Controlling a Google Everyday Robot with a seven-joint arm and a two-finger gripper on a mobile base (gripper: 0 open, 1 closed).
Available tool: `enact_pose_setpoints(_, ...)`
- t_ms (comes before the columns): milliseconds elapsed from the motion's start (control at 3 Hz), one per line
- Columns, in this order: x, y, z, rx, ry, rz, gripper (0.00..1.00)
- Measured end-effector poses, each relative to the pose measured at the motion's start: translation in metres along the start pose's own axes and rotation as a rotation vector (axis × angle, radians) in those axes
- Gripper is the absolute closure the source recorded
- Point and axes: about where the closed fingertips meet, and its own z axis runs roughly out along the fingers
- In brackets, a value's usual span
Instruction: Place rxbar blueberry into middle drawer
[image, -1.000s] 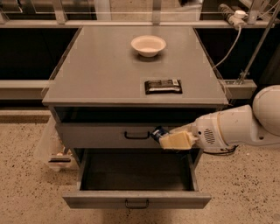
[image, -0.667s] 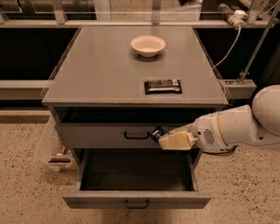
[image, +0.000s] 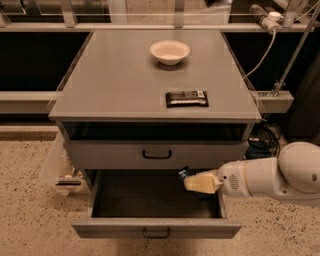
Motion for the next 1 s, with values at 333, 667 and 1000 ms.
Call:
enact_pose_setpoints(333, 0.039, -0.025, 0.048, -0.016, -0.009, 0.106, 1.0)
enact_pose_setpoints(667, 0.064, -0.058, 0.089, 0.03, -0.018, 0.178, 1.0)
enact_pose_setpoints(1000, 0.064, -0.058, 0.089, 0.03, -0.018, 0.178, 1.0)
